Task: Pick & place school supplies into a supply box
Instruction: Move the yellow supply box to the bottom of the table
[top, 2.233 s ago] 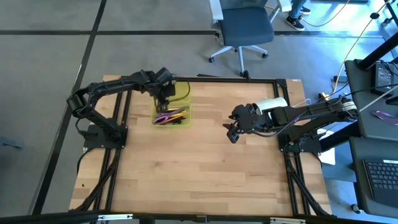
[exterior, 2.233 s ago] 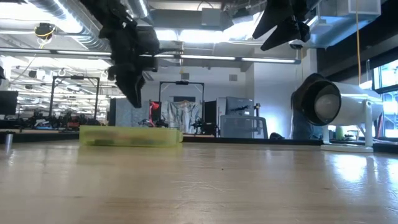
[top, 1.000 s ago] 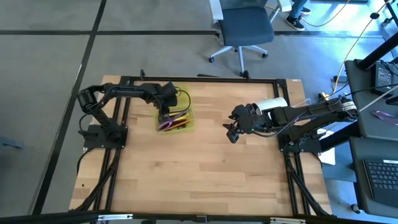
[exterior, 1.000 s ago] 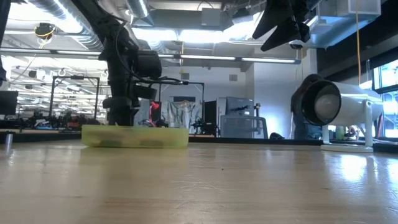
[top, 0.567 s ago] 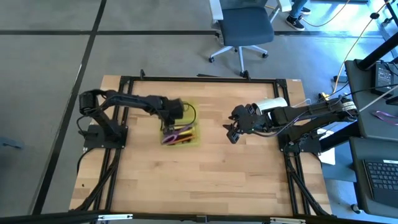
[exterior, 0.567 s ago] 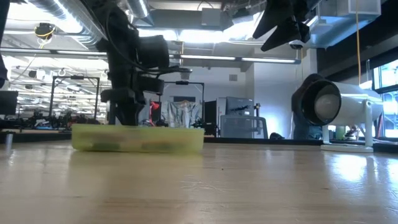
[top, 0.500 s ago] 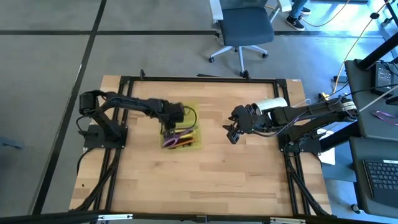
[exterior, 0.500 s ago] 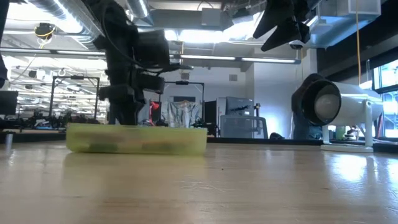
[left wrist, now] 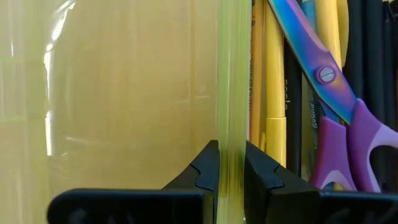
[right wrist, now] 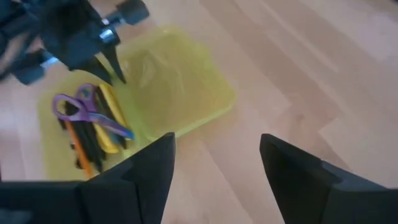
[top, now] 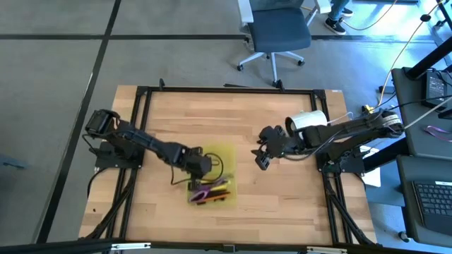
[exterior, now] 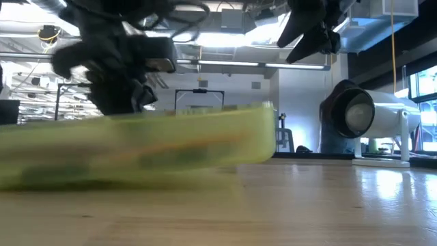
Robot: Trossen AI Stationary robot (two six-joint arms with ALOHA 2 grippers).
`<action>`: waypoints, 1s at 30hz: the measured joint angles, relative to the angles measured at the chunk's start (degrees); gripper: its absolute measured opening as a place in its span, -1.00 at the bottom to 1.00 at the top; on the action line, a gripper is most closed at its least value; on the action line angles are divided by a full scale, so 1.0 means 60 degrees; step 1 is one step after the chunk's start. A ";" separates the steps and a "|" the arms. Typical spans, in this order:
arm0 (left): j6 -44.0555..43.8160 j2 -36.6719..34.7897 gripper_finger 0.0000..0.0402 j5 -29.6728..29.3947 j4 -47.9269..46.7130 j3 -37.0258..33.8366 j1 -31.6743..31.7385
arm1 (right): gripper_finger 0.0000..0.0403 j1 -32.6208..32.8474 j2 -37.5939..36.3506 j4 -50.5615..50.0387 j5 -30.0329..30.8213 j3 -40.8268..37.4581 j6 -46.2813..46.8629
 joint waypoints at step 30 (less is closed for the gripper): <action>-0.1648 0.0000 -0.65 0.0964 -0.0660 0.0070 -0.1363 | 0.19 0.0746 0.3915 0.1968 -0.0270 0.0000 -0.0601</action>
